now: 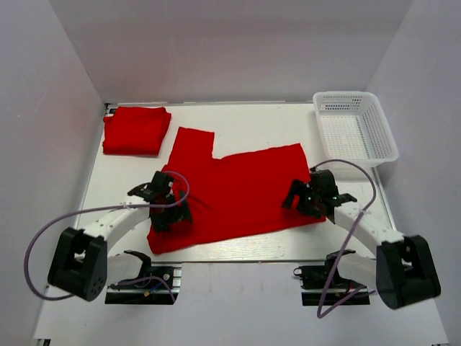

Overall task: Fold and stack the t-shirts
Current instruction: Fold the flattened tshirt in 1/3 of the way, then grap the side of the flattened tshirt furthest away from the robot with both arms

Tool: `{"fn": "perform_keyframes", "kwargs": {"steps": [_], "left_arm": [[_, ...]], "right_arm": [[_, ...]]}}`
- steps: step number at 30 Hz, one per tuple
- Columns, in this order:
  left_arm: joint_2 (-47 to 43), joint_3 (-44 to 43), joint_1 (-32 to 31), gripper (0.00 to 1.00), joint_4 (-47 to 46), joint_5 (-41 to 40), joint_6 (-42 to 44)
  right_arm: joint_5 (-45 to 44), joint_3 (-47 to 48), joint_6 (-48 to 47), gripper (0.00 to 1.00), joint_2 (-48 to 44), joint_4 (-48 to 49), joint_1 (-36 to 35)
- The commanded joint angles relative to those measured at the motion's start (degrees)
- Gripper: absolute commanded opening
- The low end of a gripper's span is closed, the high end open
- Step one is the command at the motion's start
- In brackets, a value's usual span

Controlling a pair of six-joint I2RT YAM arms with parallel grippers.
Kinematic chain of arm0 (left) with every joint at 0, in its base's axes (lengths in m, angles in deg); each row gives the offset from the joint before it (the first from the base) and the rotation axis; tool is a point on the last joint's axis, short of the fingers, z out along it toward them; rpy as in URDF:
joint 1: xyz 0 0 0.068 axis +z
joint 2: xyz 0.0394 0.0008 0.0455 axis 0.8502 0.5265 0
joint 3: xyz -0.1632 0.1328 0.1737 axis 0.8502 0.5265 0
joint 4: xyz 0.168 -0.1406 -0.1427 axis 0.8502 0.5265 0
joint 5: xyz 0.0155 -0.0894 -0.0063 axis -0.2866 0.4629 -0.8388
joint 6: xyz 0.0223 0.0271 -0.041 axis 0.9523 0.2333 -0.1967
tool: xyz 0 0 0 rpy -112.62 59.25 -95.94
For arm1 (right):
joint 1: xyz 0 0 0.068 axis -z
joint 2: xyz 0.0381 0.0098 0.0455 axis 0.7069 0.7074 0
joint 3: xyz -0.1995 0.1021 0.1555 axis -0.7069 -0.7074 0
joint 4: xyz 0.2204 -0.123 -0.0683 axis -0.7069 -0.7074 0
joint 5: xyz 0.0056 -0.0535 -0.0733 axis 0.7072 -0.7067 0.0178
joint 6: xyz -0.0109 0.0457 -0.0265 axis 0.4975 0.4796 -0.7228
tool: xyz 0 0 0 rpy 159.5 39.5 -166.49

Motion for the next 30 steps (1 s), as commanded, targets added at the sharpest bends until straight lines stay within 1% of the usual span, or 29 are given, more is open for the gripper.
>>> {"fn": "perform_keyframes", "kwargs": {"steps": [1,2,3,6,9,10,12,13,14,15,16,17,18,19,20,21,22,23,24,26,27,28,29,30], "left_arm": [[-3.83,4.51,-0.23,0.99,12.62,6.97,-5.98],[-4.7,4.51,-0.23,0.99,13.94,6.98,-5.98],[-5.32,3.64,-0.23,0.99,17.6,5.76,-6.68],[-5.94,0.65,-0.23,0.99,21.67,3.47,-6.69],[-6.65,-5.67,-0.23,0.99,24.06,-0.39,-4.85],[-6.65,-10.04,-0.23,0.99,24.58,-1.45,-3.88],[-4.46,-14.98,-0.23,0.99,24.58,-4.35,-1.34],[-3.41,-19.96,-0.23,0.99,23.02,-7.41,-0.46],[-2.18,-22.36,-0.23,0.99,21.96,-9.0,0.16],[0.36,-24.3,-0.23,0.99,20.12,-10.15,2.17],[1.69,-26.32,-0.23,0.99,13.92,-10.68,3.5],[3.01,-27.3,-0.23,0.99,11.16,-11.56,3.51],[4.59,-28.18,0.38,0.99,8.26,-11.57,4.73],[8.34,-30.45,0.39,0.99,5.28,-11.65,7.09],[10.82,-32.39,0.91,0.99,1.94,-12.26,8.07],[13.8,-34.84,0.91,0.99,1.21,-13.66,9.47],[20.53,-41.04,0.91,0.99,2.86,-14.98,10.62],[24.17,-44.85,0.91,0.99,4.44,-16.47,11.24],[27.68,-51.93,0.91,0.99,5.85,-20.06,11.24],[34.1,-58.74,0.91,0.99,8.4,-23.25,10.36],[39.53,-64.51,1.43,0.99,8.41,-23.78,11.23],[41.84,-66.83,1.44,0.99,8.41,-23.78,11.85],[43.87,-68.95,2.05,0.99,7.54,-24.65,12.38],[47.89,-73.32,2.06,0.99,7.53,-24.66,13.08]], "right_arm": [[1.31,-4.15,5.89,0.9,-4.41,-15.71,-0.91],[1.13,-4.23,7.3,0.9,-8.86,-18.68,-1.09],[0.87,-4.23,8.09,0.9,-9.95,-19.85,-1.09],[2.09,-4.15,10.21,0.9,-13.38,-24.16,-1.27],[2.54,-2.58,10.65,0.9,-16.37,-25.39,-1.62],[1.4,-0.56,9.69,0.9,-16.64,-25.48,-1.53],[-1.59,3.91,7.68,0.9,-15.6,-25.4,-1.62],[-2.29,5.42,5.66,0.9,-15.24,-25.31,-1.62],[-3.0,9.87,4.86,0.9,-14.37,-24.7,-1.62],[-8.22,11.13,2.41,0.9,-12.01,-24.17,-1.53],[-10.19,12.28,2.13,0.9,-11.11,-22.6,-1.62],[-12.99,15.68,1.69,0.9,-9.19,-21.89,-1.53],[-13.81,16.67,0.55,0.9,-8.22,-19.79,-1.53],[-14.51,17.38,-0.67,0.9,-6.38,-17.25,-1.53],[-15.21,20.35,-1.38,0.9,-4.36,-14.52,-1.62],[-15.83,21.25,-2.26,0.9,-3.29,-13.63,-1.44],[-17.75,23.43,-3.14,0.9,0.11,-12.05,-1.44],[-18.55,25.71,-3.58,0.9,1.45,-10.99,-1.09],[-19.69,28.0,-3.67,0.9,5.12,-10.72,-1.27],[-22.85,29.86,-5.43,0.9,7.6,-9.31,-1.27],[-23.56,32.74,-5.96,0.9,8.75,-8.7,-1.09],[-24.53,33.81,-6.57,0.9,12.24,-7.82,-1.35],[-25.15,35.13,-7.53,0.9,13.32,-7.99,-1.18],[-25.15,38.45,-7.8,0.9,15.68,-7.82,-1.27]]}}
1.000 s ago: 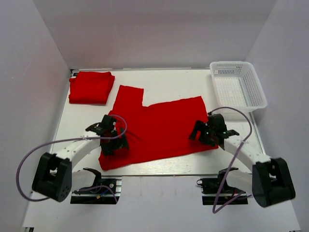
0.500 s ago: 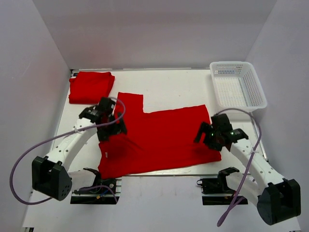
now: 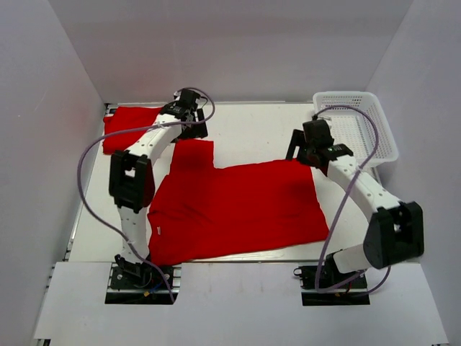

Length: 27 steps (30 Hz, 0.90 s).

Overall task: Fold and stack the t-shirts
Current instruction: Grap the side of the flattened tshirt furthest away from the robot with both arms

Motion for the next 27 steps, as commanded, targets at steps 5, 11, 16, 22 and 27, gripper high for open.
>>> {"fn": "perform_keyframes", "kwargs": {"steps": [5,11,16,22,27], "left_arm": [[11.56,-15.44,4.16,0.99,1.52,-4.83,4.78],[14.57,-15.18,6.02,0.99,-4.2,-3.94,5.32],[17.11,-12.72,7.07,0.99,-9.29,-2.45,6.46],[17.73,-9.73,8.3,0.99,-13.7,0.88,6.46],[19.05,-8.58,8.3,0.98,-14.75,2.21,6.46]], "right_arm": [[-2.45,10.7,-3.1,0.9,9.58,3.44,0.35],[-1.31,13.42,-3.2,0.9,12.93,3.53,0.53],[0.27,13.16,-3.01,0.9,14.25,3.35,0.53],[2.56,12.99,-2.93,0.9,15.57,2.21,0.53],[2.47,13.43,-2.93,0.9,16.62,0.8,0.53]]}}
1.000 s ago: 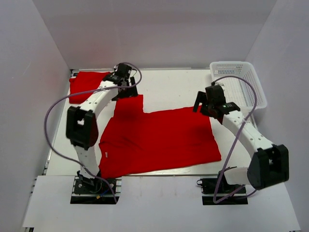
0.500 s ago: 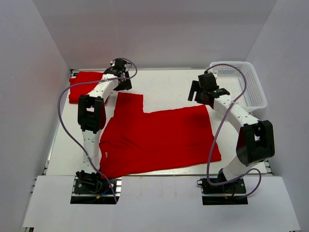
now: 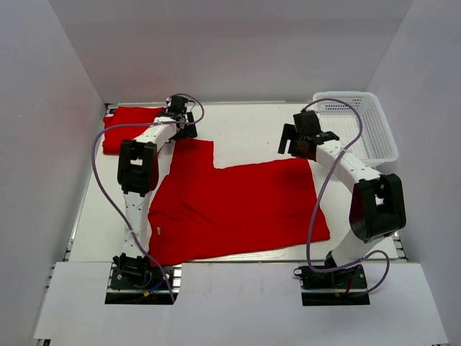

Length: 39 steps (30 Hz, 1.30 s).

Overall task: Fold and stack the t-shirts
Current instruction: Grap the side of the flattened tshirt furthest away from the robot with both arms

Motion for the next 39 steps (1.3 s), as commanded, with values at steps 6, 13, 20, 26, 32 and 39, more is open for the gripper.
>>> {"fn": "perform_keyframes", "kwargs": {"steps": [6,13,20,26,32,39], "left_arm": [[-0.94,4.77,0.52,0.83,-4.99,2.25,0.54],[-1.48,7.84,0.52,0.7,-6.76,1.38,0.01],[-0.95,9.08,0.52,0.37,-7.81,2.44,-0.51],[-0.34,6.97,0.52,0.0,-7.81,4.71,0.01],[-3.05,11.17,0.52,0.0,-12.54,5.34,1.86],[-6.66,15.31,0.52,0.0,-15.46,6.39,4.32]], "right_arm": [[0.37,2.08,0.0,0.9,1.48,-1.25,0.29],[1.08,2.43,0.53,0.9,1.83,-1.69,0.2],[1.08,2.26,0.7,0.9,1.83,-1.78,0.37],[0.55,2.52,0.88,0.9,2.27,-1.78,0.29],[-1.64,4.71,4.92,0.9,5.95,-2.57,0.2],[-12.88,6.47,13.27,0.9,10.88,-0.02,0.2]]}}
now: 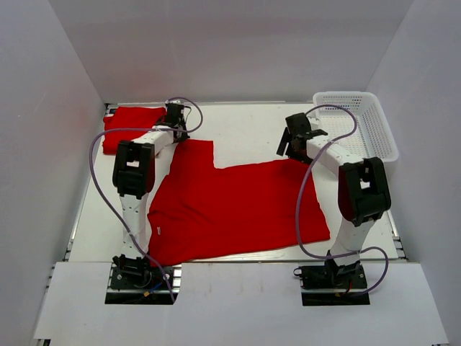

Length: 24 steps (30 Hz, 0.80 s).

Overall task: Fold and stack the t-shirts
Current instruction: Grap the side of the flattened tshirt furthest away from the robot with both arms

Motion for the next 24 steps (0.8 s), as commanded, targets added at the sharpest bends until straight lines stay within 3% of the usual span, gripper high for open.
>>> {"fn": "perform_keyframes", "kwargs": {"steps": [1,17,24], "left_arm": [[-3.08,2.44,-0.09,0.0,2.25,2.39,1.35],[-4.75,6.13,-0.09,0.0,-1.09,4.94,2.58],[-5.28,6.66,-0.09,0.0,-1.09,3.89,2.58]], "right_arm": [[-8.46,3.28,5.71,0.9,2.66,1.73,0.26],[-14.36,11.02,12.22,0.89,13.65,-0.82,0.26],[-14.62,9.88,12.31,0.78,14.71,-1.7,0.27]]}}
